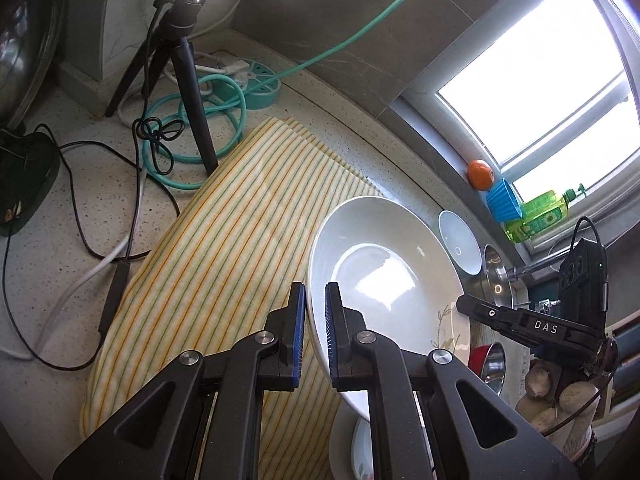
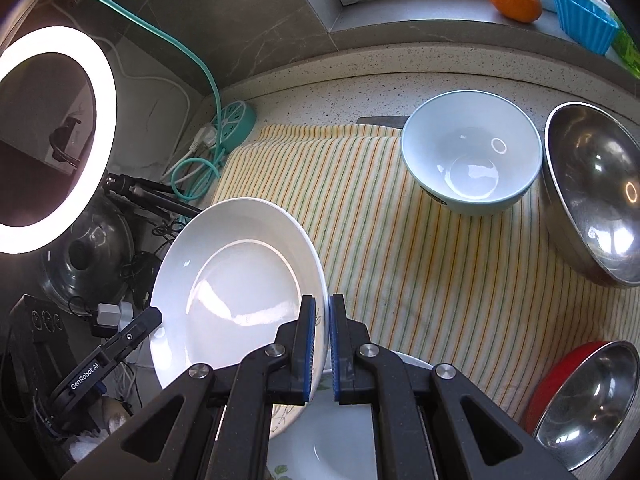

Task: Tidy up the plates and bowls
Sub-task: 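Lift the white leaf-pattern plate with both grippers toward the plate stack, then lower the white leaf-pattern plate onto the pink-rose plate with both grippers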

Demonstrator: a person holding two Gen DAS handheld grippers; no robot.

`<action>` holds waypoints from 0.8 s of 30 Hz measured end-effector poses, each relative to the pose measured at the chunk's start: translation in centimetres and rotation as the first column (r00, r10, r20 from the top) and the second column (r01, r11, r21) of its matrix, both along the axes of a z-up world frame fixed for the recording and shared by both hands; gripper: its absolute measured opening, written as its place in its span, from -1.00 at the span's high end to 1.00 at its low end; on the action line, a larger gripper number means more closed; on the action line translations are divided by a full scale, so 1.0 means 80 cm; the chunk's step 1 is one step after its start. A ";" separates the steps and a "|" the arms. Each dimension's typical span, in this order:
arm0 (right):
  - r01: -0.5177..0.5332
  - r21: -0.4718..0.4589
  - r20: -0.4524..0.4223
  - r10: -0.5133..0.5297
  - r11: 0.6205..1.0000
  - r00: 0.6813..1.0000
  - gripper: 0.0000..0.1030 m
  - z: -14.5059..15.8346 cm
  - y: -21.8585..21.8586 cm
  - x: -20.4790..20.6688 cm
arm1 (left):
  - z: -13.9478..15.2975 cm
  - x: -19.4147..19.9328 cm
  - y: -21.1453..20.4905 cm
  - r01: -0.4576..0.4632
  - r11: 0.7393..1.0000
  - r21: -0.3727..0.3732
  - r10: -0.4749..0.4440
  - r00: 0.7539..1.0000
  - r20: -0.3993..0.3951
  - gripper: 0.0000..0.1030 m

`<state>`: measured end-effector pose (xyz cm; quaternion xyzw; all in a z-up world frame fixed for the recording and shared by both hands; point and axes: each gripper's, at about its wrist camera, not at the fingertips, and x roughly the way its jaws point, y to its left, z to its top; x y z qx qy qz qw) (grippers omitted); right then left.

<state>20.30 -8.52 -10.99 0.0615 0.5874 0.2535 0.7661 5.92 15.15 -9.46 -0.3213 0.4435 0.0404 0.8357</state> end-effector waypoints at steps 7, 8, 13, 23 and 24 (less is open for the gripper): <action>0.050 0.005 0.012 -0.050 0.999 0.999 0.87 0.006 -0.027 -0.024 | 0.002 -0.006 -0.018 0.056 0.998 0.004 -0.056 0.998 0.001 0.85; 0.058 0.006 0.013 -0.058 0.998 0.998 0.87 0.007 -0.031 -0.026 | 0.002 -0.007 -0.021 0.064 0.998 0.003 -0.064 0.998 0.002 0.85; 0.098 0.001 0.024 -0.098 0.995 0.995 0.87 0.009 -0.053 -0.043 | 0.001 -0.009 -0.039 0.109 0.994 0.001 -0.109 0.994 0.001 0.85; 0.146 0.003 0.011 -0.146 0.989 0.989 0.87 0.001 -0.100 -0.070 | -0.006 -0.011 -0.077 0.166 0.986 0.003 -0.166 0.986 -0.025 0.85; 0.148 0.005 0.010 -0.148 0.989 0.989 0.87 0.000 -0.104 -0.071 | -0.007 -0.011 -0.080 0.167 0.986 0.002 -0.167 0.986 -0.028 0.85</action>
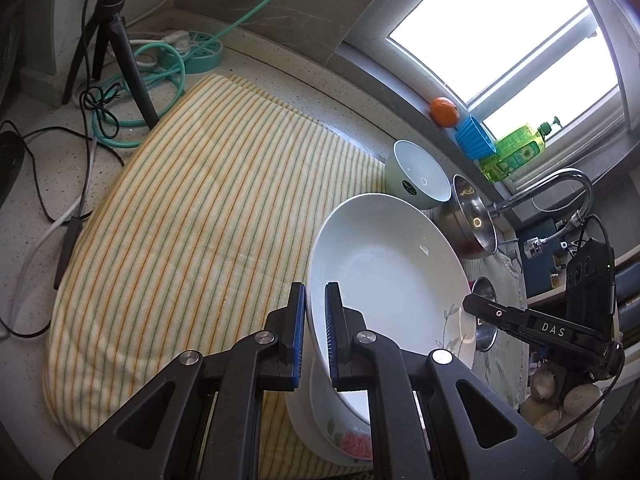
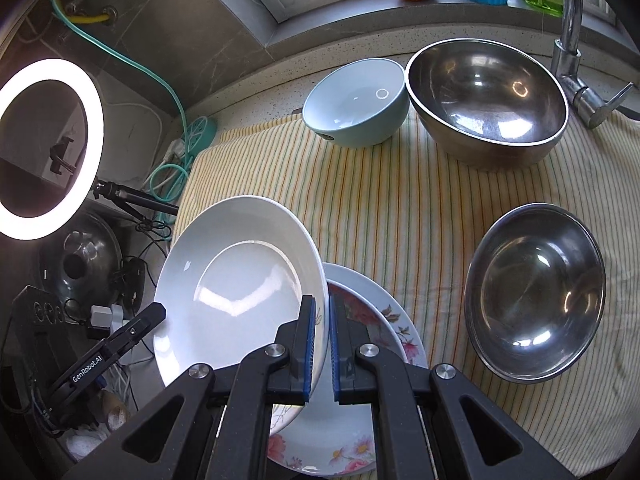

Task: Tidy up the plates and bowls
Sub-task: 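Lower the white leaf-pattern plate onto the pink-rose plate with both grippers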

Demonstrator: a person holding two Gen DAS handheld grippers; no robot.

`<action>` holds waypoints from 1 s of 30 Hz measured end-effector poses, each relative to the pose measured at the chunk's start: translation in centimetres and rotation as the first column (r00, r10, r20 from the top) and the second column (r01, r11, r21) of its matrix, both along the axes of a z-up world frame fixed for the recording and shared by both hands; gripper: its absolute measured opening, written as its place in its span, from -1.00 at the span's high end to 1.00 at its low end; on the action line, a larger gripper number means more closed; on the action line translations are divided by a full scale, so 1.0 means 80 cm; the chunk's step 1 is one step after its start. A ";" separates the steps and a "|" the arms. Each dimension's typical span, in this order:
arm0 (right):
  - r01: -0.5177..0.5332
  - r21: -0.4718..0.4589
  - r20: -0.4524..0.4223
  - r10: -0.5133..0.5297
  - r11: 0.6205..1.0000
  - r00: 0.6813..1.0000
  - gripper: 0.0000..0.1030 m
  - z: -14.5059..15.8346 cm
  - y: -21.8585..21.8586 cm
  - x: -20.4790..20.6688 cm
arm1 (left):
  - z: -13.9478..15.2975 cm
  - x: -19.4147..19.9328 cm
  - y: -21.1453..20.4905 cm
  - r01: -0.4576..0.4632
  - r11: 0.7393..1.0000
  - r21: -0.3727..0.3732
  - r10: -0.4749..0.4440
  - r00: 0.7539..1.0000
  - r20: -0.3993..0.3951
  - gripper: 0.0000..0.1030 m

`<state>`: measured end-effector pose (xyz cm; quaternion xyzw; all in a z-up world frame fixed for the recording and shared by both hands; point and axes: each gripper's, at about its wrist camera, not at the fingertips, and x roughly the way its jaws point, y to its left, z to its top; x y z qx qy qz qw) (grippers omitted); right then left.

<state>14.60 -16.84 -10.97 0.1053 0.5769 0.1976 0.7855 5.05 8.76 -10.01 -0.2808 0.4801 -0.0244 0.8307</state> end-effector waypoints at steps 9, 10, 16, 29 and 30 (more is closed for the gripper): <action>-0.032 -0.006 -0.002 0.032 0.999 0.999 0.87 -0.002 -0.021 -0.010 | -0.005 -0.014 -0.023 -0.012 1.000 0.005 0.012 1.000 -0.024 0.85; -0.034 -0.005 -0.005 0.034 0.999 0.999 0.87 -0.004 -0.023 -0.011 | -0.006 -0.016 -0.025 -0.013 1.000 0.007 0.013 1.000 -0.027 0.85; -0.038 -0.001 -0.004 0.038 0.999 0.999 0.87 -0.009 -0.034 -0.026 | -0.008 -0.027 -0.036 -0.010 1.000 0.022 0.011 0.999 -0.037 0.85; -0.034 -0.037 -0.012 0.034 0.999 0.999 0.87 -0.025 -0.053 -0.049 | -0.019 -0.040 -0.056 0.020 0.999 0.039 -0.018 0.998 -0.065 0.85; -0.035 -0.040 -0.016 0.034 0.999 0.999 0.87 -0.027 -0.053 -0.049 | -0.019 -0.040 -0.057 0.024 0.999 0.043 -0.021 0.998 -0.065 0.85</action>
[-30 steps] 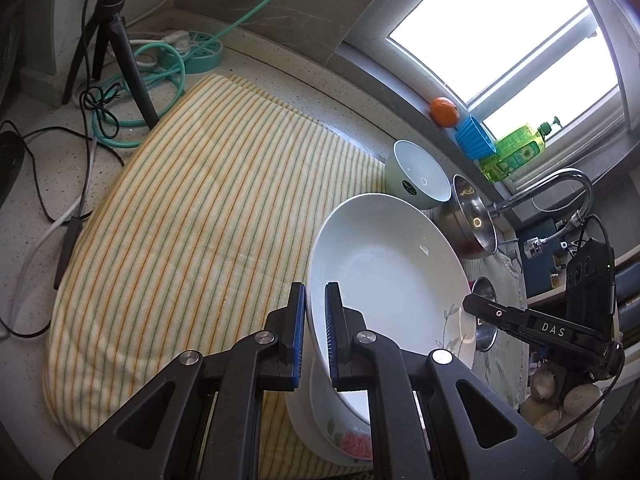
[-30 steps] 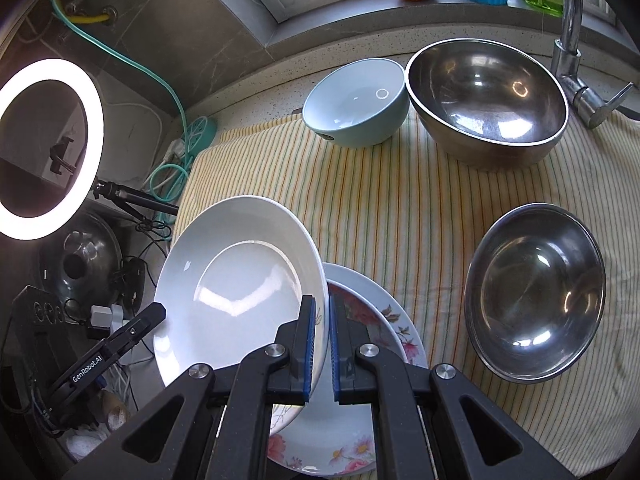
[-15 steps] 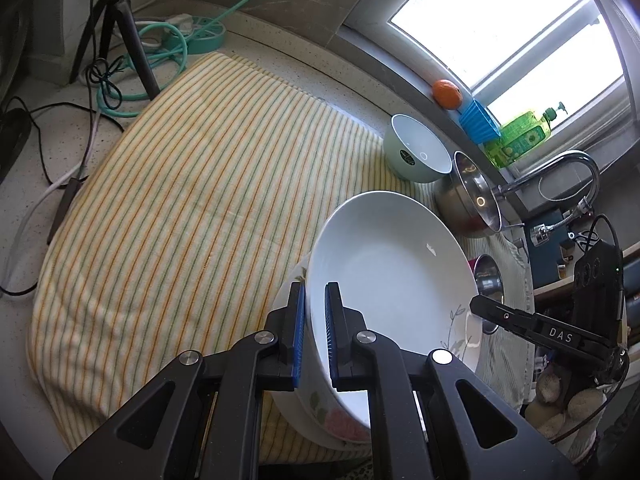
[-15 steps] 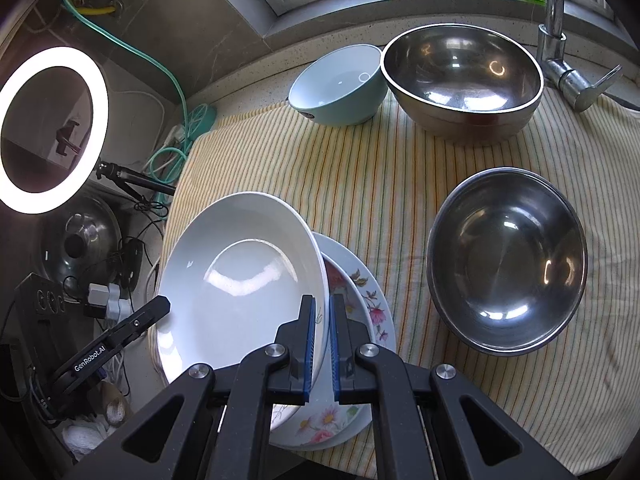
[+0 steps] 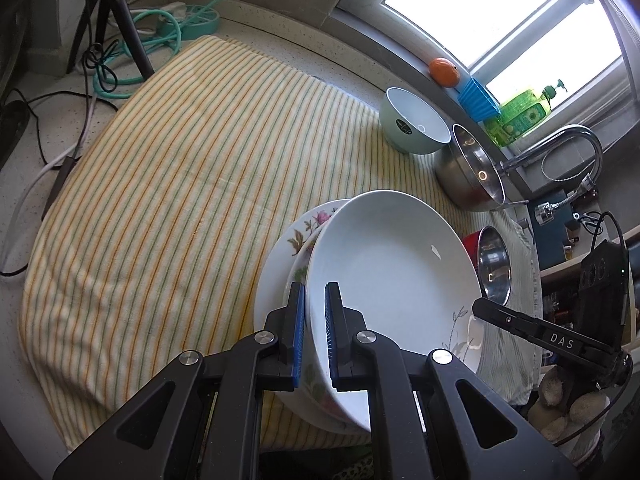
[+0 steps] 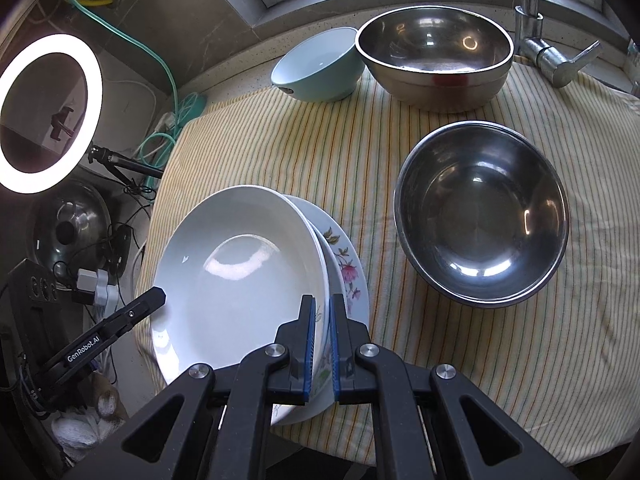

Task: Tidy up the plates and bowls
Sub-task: 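Lower the white leaf-pattern plate onto the pink-rose plate with both grippers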

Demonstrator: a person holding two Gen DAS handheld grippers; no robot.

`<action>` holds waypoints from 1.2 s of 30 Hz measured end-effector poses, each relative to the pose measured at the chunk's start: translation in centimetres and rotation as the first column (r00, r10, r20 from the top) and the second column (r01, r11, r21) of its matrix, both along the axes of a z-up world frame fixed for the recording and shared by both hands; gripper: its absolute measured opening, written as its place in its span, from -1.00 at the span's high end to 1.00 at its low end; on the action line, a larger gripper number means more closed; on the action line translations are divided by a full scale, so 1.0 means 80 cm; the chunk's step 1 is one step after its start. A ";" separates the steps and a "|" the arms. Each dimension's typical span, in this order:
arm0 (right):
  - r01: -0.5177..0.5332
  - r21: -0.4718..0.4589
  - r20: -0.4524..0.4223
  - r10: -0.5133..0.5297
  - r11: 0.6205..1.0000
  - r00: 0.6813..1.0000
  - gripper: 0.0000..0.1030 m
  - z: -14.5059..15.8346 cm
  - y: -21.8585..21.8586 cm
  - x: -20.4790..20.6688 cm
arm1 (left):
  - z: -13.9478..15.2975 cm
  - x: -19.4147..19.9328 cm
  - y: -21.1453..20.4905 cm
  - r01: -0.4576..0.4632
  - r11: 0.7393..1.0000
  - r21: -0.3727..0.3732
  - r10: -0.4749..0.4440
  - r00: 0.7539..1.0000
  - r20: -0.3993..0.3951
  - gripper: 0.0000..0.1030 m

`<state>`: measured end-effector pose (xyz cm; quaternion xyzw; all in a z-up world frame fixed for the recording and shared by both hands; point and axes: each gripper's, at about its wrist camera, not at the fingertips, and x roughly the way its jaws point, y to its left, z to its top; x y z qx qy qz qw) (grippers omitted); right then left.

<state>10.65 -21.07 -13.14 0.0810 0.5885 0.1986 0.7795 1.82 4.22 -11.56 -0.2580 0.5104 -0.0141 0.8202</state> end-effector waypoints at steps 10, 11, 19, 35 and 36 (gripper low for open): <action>-0.002 -0.005 -0.014 0.002 1.000 1.000 0.87 -0.007 0.004 -0.002 | -0.003 0.001 -0.001 0.005 1.000 0.019 -0.005 1.000 -0.006 0.85; -0.003 -0.006 -0.014 0.003 1.000 1.000 0.87 -0.007 0.004 -0.002 | -0.003 0.002 -0.002 0.006 1.000 0.020 -0.006 1.000 -0.007 0.85; -0.006 -0.011 -0.018 0.006 1.000 1.000 0.87 -0.009 0.006 -0.002 | -0.004 0.002 0.001 0.008 1.000 0.024 -0.008 1.000 -0.012 0.85; 0.006 -0.026 -0.027 -0.007 1.000 1.000 0.87 -0.017 0.008 -0.003 | -0.011 0.006 -0.002 0.031 0.999 0.027 -0.031 0.999 -0.024 0.85; 0.007 -0.027 -0.027 -0.008 1.000 1.000 0.87 -0.017 0.008 -0.003 | -0.012 0.007 -0.003 0.033 0.999 0.028 -0.032 0.999 -0.024 0.85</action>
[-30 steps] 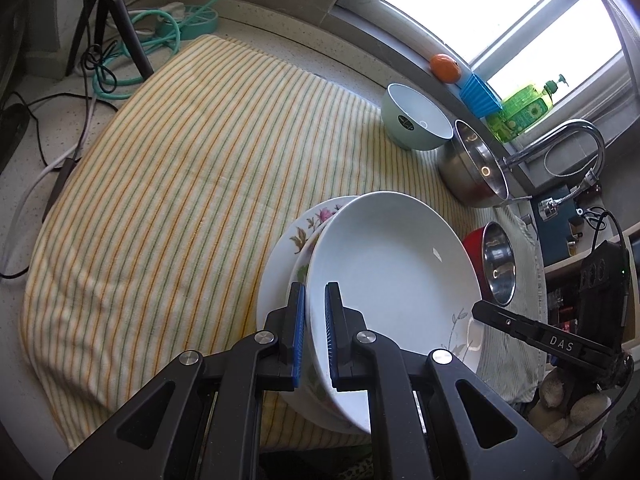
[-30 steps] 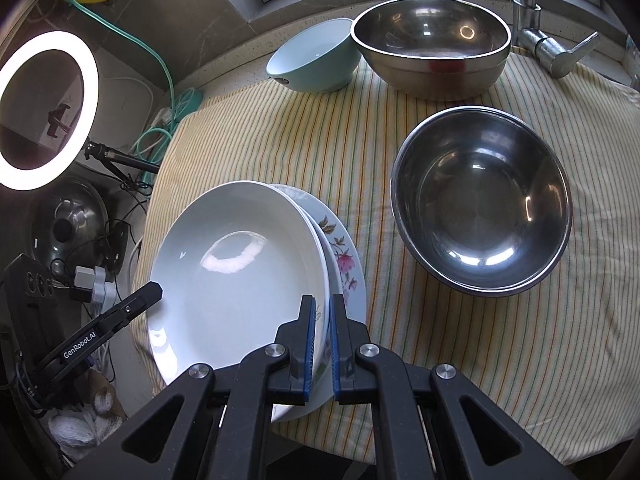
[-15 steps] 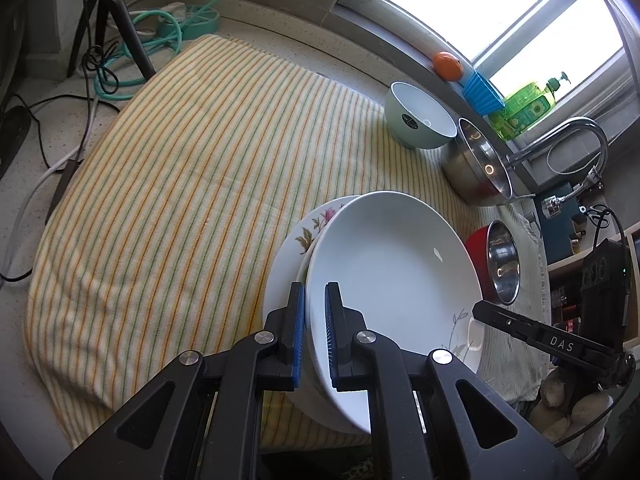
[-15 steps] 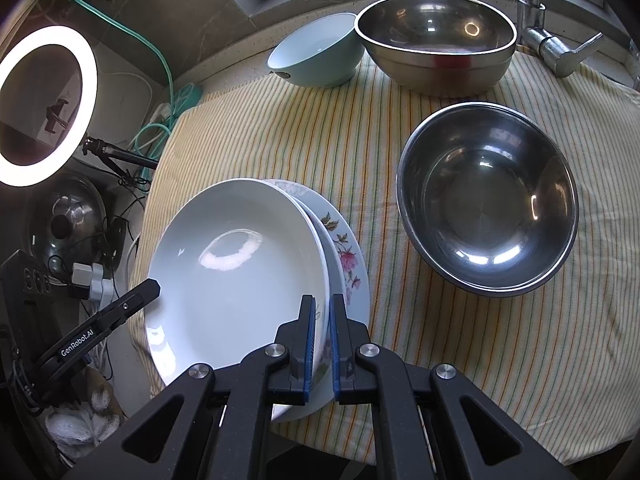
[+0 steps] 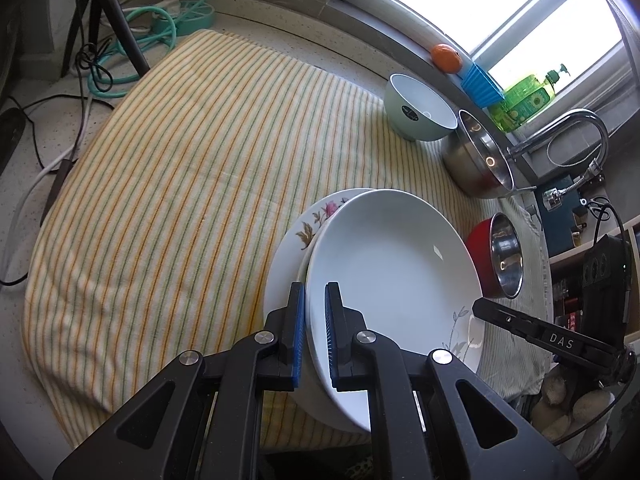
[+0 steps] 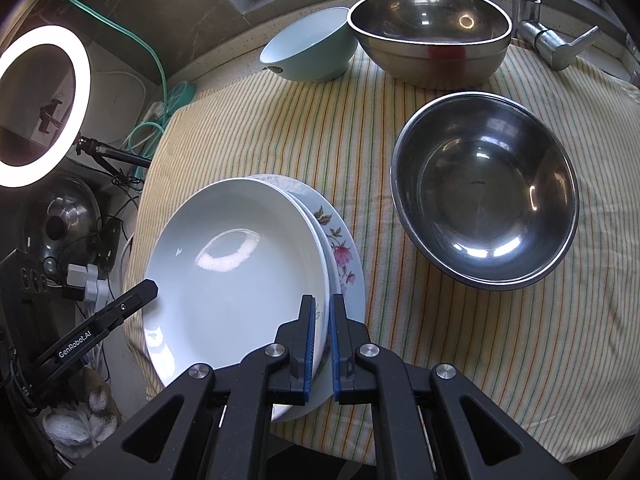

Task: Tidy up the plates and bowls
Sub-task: 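Lower the white leaf-pattern plate onto the pink-rose plate with both grippers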

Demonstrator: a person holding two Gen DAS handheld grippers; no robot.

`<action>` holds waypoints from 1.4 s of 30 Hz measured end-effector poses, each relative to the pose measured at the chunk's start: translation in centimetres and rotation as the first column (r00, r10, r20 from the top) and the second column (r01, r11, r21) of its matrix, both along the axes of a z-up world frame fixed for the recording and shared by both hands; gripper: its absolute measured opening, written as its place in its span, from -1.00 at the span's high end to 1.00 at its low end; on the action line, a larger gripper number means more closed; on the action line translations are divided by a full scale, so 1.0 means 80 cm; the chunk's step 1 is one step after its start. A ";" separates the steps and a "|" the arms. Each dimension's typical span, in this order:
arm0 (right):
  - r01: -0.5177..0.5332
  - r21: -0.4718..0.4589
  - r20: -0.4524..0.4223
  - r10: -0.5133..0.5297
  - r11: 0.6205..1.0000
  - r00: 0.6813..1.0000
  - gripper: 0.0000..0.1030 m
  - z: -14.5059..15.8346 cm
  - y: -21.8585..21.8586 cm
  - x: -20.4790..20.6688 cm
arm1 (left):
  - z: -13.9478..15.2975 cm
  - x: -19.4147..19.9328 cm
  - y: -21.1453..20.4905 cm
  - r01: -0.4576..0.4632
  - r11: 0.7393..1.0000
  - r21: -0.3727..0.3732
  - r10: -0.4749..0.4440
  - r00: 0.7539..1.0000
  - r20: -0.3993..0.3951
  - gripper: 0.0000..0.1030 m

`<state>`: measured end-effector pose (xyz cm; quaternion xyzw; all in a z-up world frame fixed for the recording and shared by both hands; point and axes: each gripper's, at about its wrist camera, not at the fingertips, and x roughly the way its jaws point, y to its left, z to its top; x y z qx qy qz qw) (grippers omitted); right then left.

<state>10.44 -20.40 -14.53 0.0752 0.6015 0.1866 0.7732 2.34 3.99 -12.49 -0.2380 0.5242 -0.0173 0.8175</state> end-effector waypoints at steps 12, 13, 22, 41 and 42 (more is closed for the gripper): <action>0.008 -0.009 0.010 -0.008 1.000 1.000 0.87 0.001 0.000 -0.002 | -0.007 0.001 -0.001 0.011 1.000 -0.003 -0.011 1.000 -0.008 0.85; 0.008 -0.010 0.011 -0.008 1.000 1.000 0.87 0.001 0.000 -0.002 | -0.007 0.001 0.000 0.012 1.000 -0.003 -0.012 1.000 -0.009 0.85; 0.012 -0.011 0.006 -0.012 1.000 1.000 0.87 -0.001 0.000 -0.002 | -0.003 -0.001 0.002 0.018 1.000 -0.005 -0.018 1.000 -0.002 0.85; 0.018 -0.001 -0.005 -0.018 1.000 1.000 0.84 -0.002 0.000 -0.002 | -0.005 0.005 0.000 0.058 0.998 0.001 -0.058 0.998 -0.016 0.85; 0.016 -0.003 -0.007 -0.016 1.000 1.000 0.83 -0.003 0.001 -0.002 | -0.005 0.006 0.000 0.060 0.998 0.001 -0.060 0.998 -0.018 0.85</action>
